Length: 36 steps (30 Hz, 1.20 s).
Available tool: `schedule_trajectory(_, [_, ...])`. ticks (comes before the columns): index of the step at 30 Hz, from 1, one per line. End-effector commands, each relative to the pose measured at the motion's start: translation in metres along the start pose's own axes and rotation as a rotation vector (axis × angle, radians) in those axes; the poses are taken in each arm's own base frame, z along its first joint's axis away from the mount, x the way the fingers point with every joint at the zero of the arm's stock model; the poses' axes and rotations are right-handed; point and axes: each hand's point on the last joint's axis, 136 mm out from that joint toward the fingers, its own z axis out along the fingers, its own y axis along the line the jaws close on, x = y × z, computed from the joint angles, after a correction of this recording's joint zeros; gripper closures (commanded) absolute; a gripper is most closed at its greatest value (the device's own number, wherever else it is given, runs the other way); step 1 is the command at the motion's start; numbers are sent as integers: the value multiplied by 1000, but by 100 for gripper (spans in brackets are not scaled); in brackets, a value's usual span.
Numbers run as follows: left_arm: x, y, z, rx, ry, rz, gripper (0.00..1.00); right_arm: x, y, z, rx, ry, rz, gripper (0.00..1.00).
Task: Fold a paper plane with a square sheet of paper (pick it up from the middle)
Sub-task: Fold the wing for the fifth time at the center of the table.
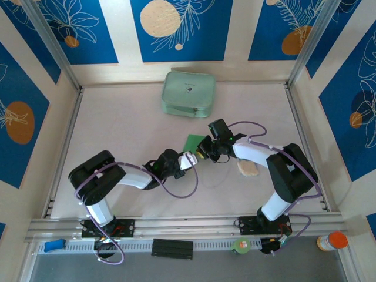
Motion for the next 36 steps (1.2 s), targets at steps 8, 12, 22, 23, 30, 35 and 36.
schedule_trajectory(8, [9, -1, -2, -38, -13, 13, 75, -1, 7, -13, -14, 1, 22, 99])
schedule_trajectory(12, [11, -4, -3, -22, -11, 0, 79, -3, 4, -13, -7, -4, 26, 99])
schedule_trajectory(22, [6, -13, -2, 33, -27, -47, 76, 1, 4, -6, 2, 28, 24, 99])
schedule_trajectory(23, [4, -13, -2, 41, -31, -52, 76, 2, 4, -5, 3, 32, 25, 99])
schedule_trajectory(30, [1, -13, -2, 49, -36, -68, 75, 4, 4, -2, 8, 42, 20, 99])
schedule_trajectory(35, [0, -12, -2, 45, -37, -82, 75, 4, 3, 0, 13, 49, 13, 99])
schedule_trajectory(36, [-1, -12, -2, 44, -40, -85, 75, 5, 3, 0, 17, 51, 12, 99])
